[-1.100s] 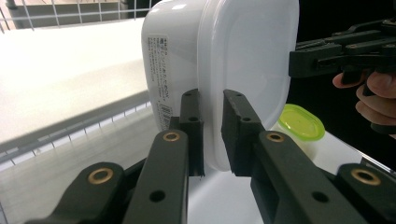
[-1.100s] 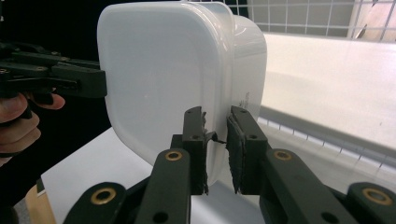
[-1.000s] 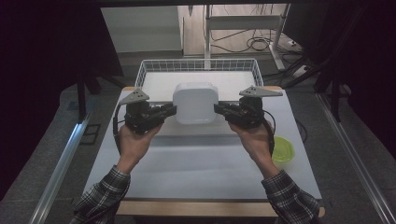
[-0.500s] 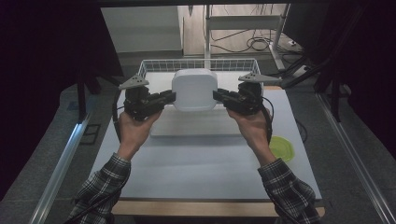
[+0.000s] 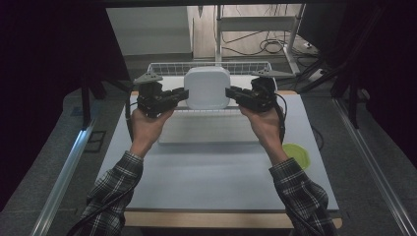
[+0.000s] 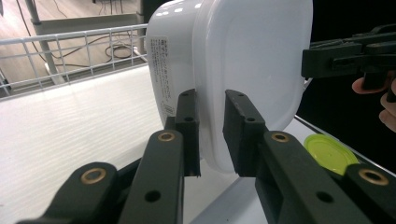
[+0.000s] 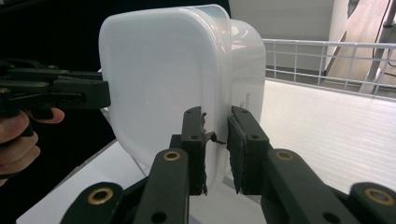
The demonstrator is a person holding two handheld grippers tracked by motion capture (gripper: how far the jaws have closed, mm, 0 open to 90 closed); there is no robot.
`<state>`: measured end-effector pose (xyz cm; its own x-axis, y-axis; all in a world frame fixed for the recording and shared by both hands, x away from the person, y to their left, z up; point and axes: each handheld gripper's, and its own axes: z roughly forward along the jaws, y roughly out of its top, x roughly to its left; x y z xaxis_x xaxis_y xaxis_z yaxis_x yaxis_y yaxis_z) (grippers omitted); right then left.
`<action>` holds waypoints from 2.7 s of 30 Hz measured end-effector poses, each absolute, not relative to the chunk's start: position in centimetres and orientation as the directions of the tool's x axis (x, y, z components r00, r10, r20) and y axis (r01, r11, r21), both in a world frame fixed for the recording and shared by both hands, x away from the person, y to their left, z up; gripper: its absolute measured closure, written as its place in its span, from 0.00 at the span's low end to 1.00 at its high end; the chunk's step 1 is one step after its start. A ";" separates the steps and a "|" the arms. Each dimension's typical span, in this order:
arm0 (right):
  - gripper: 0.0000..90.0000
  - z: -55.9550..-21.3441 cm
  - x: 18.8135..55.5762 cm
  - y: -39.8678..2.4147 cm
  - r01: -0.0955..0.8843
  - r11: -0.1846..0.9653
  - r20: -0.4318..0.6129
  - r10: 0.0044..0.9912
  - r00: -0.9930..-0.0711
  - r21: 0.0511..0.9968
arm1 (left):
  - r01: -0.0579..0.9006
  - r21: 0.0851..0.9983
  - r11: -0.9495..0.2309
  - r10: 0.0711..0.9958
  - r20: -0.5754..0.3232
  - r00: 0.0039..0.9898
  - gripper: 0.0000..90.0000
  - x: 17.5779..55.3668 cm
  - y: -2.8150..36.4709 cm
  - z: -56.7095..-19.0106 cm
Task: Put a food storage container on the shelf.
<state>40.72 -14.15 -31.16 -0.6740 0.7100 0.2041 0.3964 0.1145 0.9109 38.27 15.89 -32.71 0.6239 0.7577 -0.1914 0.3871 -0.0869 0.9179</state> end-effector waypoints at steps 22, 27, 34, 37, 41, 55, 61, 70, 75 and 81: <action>0.65 -30.9 42.5 -13.1 0.402 0.137 0.189 0.717 -0.671 0.906 | 0.376 0.925 -0.045 0.775 -0.206 0.598 0.54 40.4 14.8 -33.2; 0.63 -31.0 43.0 -13.0 0.405 0.138 0.189 0.720 -0.668 0.904 | 0.376 0.925 -0.045 0.779 -0.203 0.593 0.52 40.8 14.5 -33.2; 0.62 -30.9 43.5 -12.8 0.392 0.157 0.155 0.738 -0.656 0.907 | 0.395 0.918 -0.033 0.775 -0.226 0.590 0.45 41.5 14.4 -33.2; 0.62 -30.9 43.7 -12.4 0.386 0.174 0.134 0.746 -0.652 0.906 | 0.417 0.909 -0.007 0.764 -0.264 0.589 0.44 42.0 14.7 -33.4; 0.62 -30.9 43.9 -12.3 0.387 0.171 0.135 0.749 -0.649 0.906 | 0.410 0.912 -0.004 0.777 -0.256 0.576 0.41 42.6 14.8 -33.5; 0.69 -30.7 43.0 -12.6 0.347 0.159 0.119 0.745 -0.656 0.924 | 0.317 0.946 -0.072 0.808 -0.131 0.575 0.53 41.2 14.4 -32.3; 0.94 -31.6 40.2 -12.9 0.303 0.232 0.051 0.712 -0.701 0.924 | 0.305 0.948 -0.086 0.761 -0.136 0.635 0.85 38.5 15.3 -33.7; 0.99 -33.8 41.2 -11.7 0.331 0.305 0.021 0.706 -0.708 0.893 | 0.346 0.924 -0.161 0.744 -0.116 0.658 0.99 39.8 14.1 -35.3; 0.99 -33.8 41.8 -11.8 0.349 0.284 0.046 0.714 -0.699 0.893 | 0.363 0.920 -0.150 0.760 -0.128 0.637 0.97 40.6 13.9 -35.4; 0.99 -33.9 42.9 -12.1 0.368 0.250 0.069 0.740 -0.669 0.895 | 0.368 0.918 -0.145 0.755 -0.138 0.641 0.96 41.0 13.6 -35.8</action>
<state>42.88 -12.13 -33.92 -0.6693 0.7398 0.0687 0.3683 0.2501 0.8954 41.04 13.61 -35.81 0.6413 0.7548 -0.1380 0.3685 -0.1452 0.9182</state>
